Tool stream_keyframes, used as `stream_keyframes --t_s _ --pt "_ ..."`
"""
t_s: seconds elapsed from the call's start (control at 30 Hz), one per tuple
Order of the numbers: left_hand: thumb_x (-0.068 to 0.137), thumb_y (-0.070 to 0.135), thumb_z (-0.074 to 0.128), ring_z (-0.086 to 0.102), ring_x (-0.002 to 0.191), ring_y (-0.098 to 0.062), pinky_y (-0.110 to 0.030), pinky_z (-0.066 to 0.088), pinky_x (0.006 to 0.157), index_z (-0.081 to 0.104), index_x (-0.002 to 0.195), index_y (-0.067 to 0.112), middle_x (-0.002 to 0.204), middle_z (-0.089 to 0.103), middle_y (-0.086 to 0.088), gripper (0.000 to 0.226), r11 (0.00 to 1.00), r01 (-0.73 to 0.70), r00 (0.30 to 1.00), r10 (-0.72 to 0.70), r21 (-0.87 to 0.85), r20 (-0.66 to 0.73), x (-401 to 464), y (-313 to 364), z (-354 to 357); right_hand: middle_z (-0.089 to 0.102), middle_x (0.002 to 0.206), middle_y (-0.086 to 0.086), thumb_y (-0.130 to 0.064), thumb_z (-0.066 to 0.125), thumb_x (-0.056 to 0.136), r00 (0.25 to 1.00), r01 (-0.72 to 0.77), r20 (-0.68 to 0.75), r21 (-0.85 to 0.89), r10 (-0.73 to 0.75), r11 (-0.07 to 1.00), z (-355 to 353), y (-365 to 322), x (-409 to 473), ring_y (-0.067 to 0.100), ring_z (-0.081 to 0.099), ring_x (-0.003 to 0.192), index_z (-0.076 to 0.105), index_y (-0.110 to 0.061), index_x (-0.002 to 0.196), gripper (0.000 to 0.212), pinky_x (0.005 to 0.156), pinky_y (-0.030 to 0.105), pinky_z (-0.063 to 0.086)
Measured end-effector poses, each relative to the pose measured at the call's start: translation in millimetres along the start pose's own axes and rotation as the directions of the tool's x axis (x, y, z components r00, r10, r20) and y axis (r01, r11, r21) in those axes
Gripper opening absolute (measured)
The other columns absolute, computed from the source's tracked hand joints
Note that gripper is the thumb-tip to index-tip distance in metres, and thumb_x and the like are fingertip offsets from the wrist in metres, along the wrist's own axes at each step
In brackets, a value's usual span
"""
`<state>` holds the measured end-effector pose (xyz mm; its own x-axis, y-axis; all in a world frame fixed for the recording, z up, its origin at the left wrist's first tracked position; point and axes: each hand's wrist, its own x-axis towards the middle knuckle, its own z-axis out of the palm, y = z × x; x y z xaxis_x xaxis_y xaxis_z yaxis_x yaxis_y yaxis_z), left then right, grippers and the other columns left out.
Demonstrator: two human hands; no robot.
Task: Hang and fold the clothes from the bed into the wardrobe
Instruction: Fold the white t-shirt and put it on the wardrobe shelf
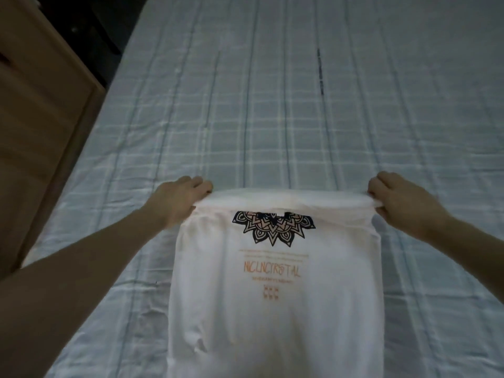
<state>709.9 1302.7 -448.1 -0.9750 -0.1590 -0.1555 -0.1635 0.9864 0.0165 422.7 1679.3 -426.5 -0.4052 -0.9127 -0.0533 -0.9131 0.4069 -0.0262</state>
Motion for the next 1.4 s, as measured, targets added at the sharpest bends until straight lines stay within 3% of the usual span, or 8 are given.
stream_keyframes --t_s 0.23,0.4,0.53,0.6,0.77,0.97,1.2,1.4 --pt "0.041 -0.011 0.077 0.054 0.059 -0.024 -0.025 0.035 0.032 0.045 0.097 0.022 0.083 0.052 -0.001 0.073 0.985 -0.115 0.993 0.117 0.126 -0.011 -62.7 39.4 91.5 0.048 0.079 0.011 -0.004 0.057 0.065 0.979 0.143 -0.142 -0.057 -0.149 0.988 90.0 -53.4 -78.9 0.03 0.051 0.063 0.045 -0.013 0.087 0.026 0.044 0.032 0.038" --pt "0.042 -0.004 0.084 0.055 0.058 -0.028 -0.025 0.034 0.035 0.044 0.1 0.018 0.085 0.054 -0.005 0.074 0.984 -0.099 0.995 0.097 0.151 0.023 -80.1 49.3 124.8 0.048 0.093 0.005 -0.009 0.074 0.064 0.975 0.106 0.199 -0.021 -0.1 0.994 128.5 -64.9 -103.8 0.025 0.053 0.075 0.042 -0.021 0.096 0.046 0.047 0.032 0.042" --pt "0.074 0.024 0.068 0.06 0.092 -0.021 -0.029 0.045 0.059 0.042 0.116 0.028 0.11 0.052 0.007 0.049 0.992 -0.116 0.962 0.125 -0.052 0.243 -80.4 37.2 105.1 0.037 0.1 -0.012 -0.03 0.055 0.081 0.778 0.034 0.628 -0.067 0.015 0.997 80.7 -66.9 -82.2 0.011 0.047 0.088 0.032 -0.036 0.097 0.028 0.066 0.027 0.042" --pt "0.076 0.034 0.051 0.062 0.09 -0.019 -0.027 0.043 0.061 0.05 0.112 0.031 0.107 0.053 0.011 0.036 0.985 -0.105 0.974 0.13 -0.139 0.186 -79.0 35.5 92.7 0.045 0.098 -0.01 -0.033 0.049 0.086 0.825 -0.018 0.563 -0.049 0.042 0.999 68.6 -71.1 -71.6 0.015 0.051 0.089 0.043 -0.033 0.096 0.011 0.075 0.033 0.046" --pt "0.086 0.032 0.04 0.051 0.12 -0.032 -0.044 0.042 0.095 0.057 0.131 0.017 0.138 0.053 -0.009 0.05 0.992 -0.046 0.977 0.021 -0.114 -0.214 -42.1 47.6 95.0 0.047 0.136 0.017 -0.026 0.045 0.091 0.958 -0.281 -0.004 0.168 0.285 0.945 97.8 -85.6 -32.3 0.038 0.047 0.117 0.048 -0.011 0.133 0.045 0.09 0.049 0.042" --pt "0.094 0.058 0.015 0.008 0.15 -0.017 -0.058 0.009 0.117 0.021 0.152 0.039 0.162 0.018 0.007 0.062 0.955 0.252 0.965 -0.26 -0.157 -0.031 -44.9 26.6 156.8 0.019 0.159 0.009 -0.053 0.017 0.093 0.92 -0.388 0.075 0.06 0.384 0.92 163.9 -79.2 -50.6 0.028 0.016 0.146 0.018 -0.027 0.152 0.064 0.119 0.047 0.012" --pt "0.081 0.039 0.026 0.027 0.142 -0.028 -0.058 0.014 0.113 0.026 0.152 0.033 0.156 0.031 -0.001 0.071 0.968 0.163 0.986 -0.163 -0.193 0.012 -39.0 8.6 150.5 0.019 0.158 0.009 -0.044 0.024 0.078 0.942 -0.318 0.173 0.18 0.288 0.931 153.9 -57.8 -46.1 0.027 0.017 0.144 0.016 -0.025 0.153 0.078 0.118 0.043 0.008" --pt "0.07 0.034 0.059 0.048 0.115 -0.021 -0.039 0.025 0.098 0.052 0.122 0.026 0.114 0.057 0.001 0.053 0.989 0.094 0.96 -0.121 0.115 0.251 -4.0 18.1 81.3 0.049 0.122 0.001 -0.052 0.062 0.074 0.888 -0.16 0.381 -0.272 0.259 0.949 95.7 -43.4 -13.0 0.023 0.043 0.118 0.046 -0.027 0.13 0.063 0.1 0.043 0.027"
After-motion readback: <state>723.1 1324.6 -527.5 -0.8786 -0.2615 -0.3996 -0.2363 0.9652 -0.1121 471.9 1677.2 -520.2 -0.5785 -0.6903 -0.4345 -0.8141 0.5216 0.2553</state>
